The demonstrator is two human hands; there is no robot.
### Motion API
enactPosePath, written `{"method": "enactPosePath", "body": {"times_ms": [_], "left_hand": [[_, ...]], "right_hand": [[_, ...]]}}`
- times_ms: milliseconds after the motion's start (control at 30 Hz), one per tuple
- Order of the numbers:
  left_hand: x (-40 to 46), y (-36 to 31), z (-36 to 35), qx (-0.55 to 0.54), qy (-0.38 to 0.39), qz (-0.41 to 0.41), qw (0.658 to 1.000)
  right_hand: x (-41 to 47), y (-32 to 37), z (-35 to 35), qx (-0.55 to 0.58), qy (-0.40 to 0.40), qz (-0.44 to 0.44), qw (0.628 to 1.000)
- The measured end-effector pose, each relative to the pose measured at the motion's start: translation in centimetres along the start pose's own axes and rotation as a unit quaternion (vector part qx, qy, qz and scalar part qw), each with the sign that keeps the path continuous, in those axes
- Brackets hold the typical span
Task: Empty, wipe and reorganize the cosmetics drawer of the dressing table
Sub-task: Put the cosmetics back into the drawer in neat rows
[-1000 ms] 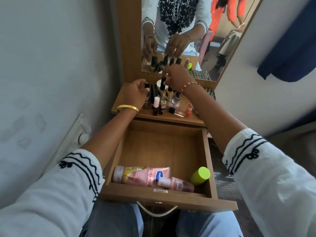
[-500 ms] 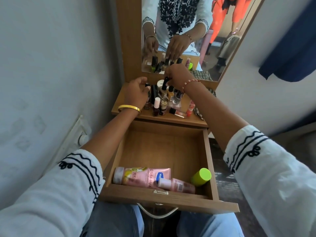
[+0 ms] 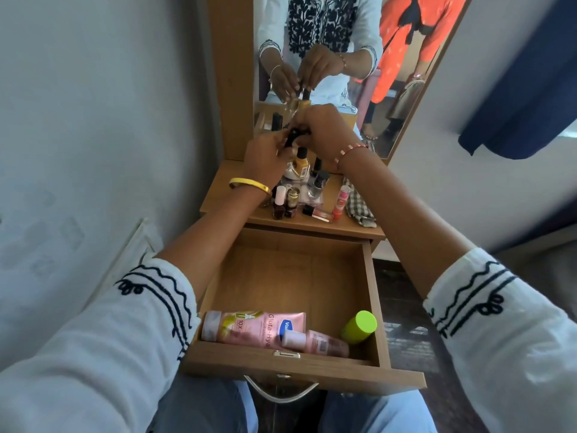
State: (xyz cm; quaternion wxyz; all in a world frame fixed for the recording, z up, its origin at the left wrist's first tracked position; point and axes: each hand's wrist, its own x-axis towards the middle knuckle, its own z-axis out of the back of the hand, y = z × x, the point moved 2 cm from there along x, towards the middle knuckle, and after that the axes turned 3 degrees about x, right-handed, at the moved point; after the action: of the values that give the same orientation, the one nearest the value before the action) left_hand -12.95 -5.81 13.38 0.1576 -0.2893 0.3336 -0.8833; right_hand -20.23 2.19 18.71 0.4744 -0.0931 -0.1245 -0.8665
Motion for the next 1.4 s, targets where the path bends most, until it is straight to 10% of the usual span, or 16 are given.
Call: {"method": "enactPosePath", "body": {"times_ms": [1400], "left_hand": [[-13.5,5.4,2.1,-0.029,-0.006,0.151,0.988]], "right_hand": [[-11.0,5.8,-6.3,0.22,0.083,-0.094,0.967]]}}
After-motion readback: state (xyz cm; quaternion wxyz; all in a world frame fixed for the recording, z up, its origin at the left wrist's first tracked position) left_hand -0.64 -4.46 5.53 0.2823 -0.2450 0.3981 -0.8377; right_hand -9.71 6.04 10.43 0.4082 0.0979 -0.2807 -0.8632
